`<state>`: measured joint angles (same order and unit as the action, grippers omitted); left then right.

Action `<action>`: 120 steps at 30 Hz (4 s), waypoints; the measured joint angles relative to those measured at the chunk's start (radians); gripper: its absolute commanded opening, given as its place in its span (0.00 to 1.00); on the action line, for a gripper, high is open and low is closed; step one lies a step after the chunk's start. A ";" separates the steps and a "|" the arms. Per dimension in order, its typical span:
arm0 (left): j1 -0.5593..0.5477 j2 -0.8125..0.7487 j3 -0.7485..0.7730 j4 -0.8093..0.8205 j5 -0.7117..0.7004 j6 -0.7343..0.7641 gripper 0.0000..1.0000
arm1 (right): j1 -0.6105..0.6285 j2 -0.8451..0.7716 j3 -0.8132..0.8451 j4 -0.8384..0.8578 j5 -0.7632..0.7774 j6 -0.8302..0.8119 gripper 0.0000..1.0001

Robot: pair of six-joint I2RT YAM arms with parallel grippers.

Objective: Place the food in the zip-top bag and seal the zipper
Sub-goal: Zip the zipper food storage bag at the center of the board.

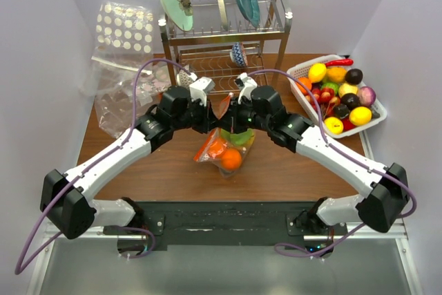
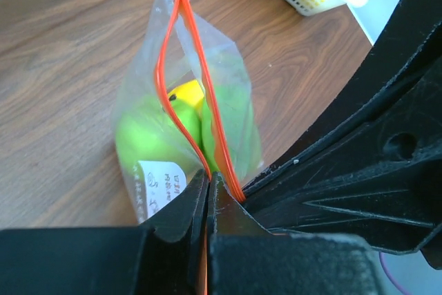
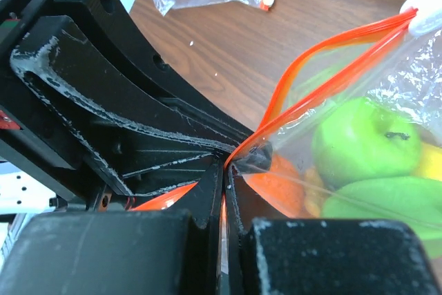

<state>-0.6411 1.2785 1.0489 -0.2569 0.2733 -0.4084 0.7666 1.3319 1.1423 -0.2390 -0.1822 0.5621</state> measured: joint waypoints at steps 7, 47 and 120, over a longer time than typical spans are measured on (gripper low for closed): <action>0.011 0.000 0.000 0.027 0.043 -0.001 0.00 | 0.000 -0.093 -0.100 0.048 0.067 0.021 0.00; 0.085 0.010 -0.047 0.119 0.368 0.003 0.59 | -0.001 -0.077 -0.063 -0.043 0.174 0.204 0.00; 0.079 -0.196 0.178 -0.123 1.006 0.243 0.00 | -0.478 -0.286 -0.394 1.078 -0.963 0.127 0.82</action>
<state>-0.5617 1.0824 1.2266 -0.3798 1.2797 -0.1658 0.2886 1.0462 0.7486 0.8391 -1.1450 0.6888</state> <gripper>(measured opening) 0.027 0.815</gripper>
